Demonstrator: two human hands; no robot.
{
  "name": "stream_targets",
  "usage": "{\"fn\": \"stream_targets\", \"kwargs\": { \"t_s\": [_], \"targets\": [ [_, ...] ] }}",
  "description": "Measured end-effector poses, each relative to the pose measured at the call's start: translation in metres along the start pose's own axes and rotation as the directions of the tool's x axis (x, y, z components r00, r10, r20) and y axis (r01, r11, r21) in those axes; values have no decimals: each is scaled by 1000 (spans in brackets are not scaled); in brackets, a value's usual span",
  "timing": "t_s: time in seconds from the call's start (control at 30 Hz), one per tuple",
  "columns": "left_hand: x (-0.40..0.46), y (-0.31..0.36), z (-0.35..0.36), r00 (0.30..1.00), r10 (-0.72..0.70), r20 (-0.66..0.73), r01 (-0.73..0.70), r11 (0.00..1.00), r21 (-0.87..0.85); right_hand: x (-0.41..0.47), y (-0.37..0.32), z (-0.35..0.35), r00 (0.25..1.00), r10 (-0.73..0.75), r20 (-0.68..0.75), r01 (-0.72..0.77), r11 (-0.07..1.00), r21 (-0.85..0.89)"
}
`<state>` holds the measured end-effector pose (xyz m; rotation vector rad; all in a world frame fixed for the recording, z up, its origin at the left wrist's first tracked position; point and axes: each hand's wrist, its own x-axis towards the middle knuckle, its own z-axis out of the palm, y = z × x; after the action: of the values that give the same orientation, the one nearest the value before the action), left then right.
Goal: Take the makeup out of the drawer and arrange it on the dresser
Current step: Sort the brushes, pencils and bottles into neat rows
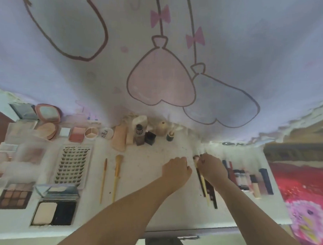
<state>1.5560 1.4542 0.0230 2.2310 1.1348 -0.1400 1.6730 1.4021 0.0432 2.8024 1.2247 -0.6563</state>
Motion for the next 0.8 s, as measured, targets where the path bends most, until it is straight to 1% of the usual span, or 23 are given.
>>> {"fn": "stream_targets", "kwargs": {
  "t_s": [0.07,0.17,0.33,0.47,0.53,0.63,0.8],
  "targets": [
    [10,20,13,999,-4,34,3,1000,25,5,12,2,1000,-3,23,3,1000,-9],
    [22,33,22,999,-37,31,33,992,125,12,19,8,998,-37,48,38,999,-21],
    [30,35,26,994,-103,26,95,971,220,22,20,17,999,-43,30,44,999,-33],
    [29,33,21,986,-162,41,142,942,303,27,17,20,996,-36,87,41,997,-60],
    [25,25,16,980,-193,50,164,924,347,25,12,20,991,-32,126,35,999,-24],
    [14,-2,4,976,-214,40,181,899,400,21,-5,17,982,-74,172,68,997,44],
    [-21,-71,-19,971,-236,-40,231,879,417,1,-58,19,967,-132,217,98,982,159]
  ]
}}
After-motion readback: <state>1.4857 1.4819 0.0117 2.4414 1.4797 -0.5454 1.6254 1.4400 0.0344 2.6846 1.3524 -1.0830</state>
